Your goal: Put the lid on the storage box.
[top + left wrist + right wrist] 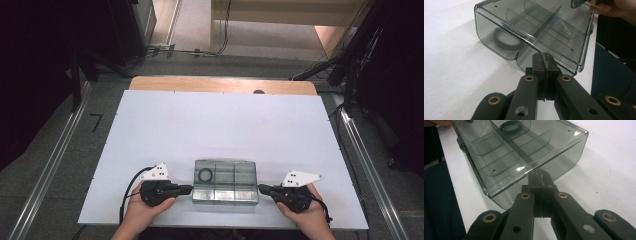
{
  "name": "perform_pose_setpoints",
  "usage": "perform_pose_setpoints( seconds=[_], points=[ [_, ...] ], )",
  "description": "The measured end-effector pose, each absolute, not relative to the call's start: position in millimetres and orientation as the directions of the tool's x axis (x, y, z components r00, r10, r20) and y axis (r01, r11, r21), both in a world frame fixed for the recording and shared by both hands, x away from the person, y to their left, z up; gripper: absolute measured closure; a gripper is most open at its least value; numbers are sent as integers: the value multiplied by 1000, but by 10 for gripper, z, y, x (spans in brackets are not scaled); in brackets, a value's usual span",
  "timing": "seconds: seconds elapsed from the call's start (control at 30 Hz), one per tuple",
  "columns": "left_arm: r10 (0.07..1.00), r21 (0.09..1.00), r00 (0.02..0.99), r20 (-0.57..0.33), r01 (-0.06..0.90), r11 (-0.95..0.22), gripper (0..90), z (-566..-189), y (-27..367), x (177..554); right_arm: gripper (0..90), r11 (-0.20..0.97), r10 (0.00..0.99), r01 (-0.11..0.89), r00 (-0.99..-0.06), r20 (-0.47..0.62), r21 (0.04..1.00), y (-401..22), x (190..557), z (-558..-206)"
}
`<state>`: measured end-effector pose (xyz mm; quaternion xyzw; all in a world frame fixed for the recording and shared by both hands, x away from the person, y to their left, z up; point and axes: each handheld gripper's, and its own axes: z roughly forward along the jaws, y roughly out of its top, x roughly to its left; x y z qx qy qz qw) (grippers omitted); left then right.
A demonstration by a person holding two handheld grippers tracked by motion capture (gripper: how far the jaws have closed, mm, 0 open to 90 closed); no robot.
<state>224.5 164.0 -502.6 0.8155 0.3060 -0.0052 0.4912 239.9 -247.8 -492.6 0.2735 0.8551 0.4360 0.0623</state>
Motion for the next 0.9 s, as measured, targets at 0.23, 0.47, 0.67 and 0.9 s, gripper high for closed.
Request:
perform_pose_setpoints(
  seconds=[0.23,0.47,0.67,0.9],
  points=[
    [487,809,814,-317,500,-309,895,-4991,1686,2244,869,464,534,409,-837,120,785,-2493,2397,-4909],
    [484,830,814,-321,488,-270,754,-4953,1719,2244,756,440,565,403,-819,101,802,-2522,2390,-4870],
    [505,863,807,-306,459,-212,513,-4896,1737,2219,500,384,612,404,-785,99,830,-2544,2385,-4818],
    [511,898,815,-273,407,-170,308,-4829,1757,2177,244,333,626,380,-773,99,863,-2597,2373,-4738]
  ],
)
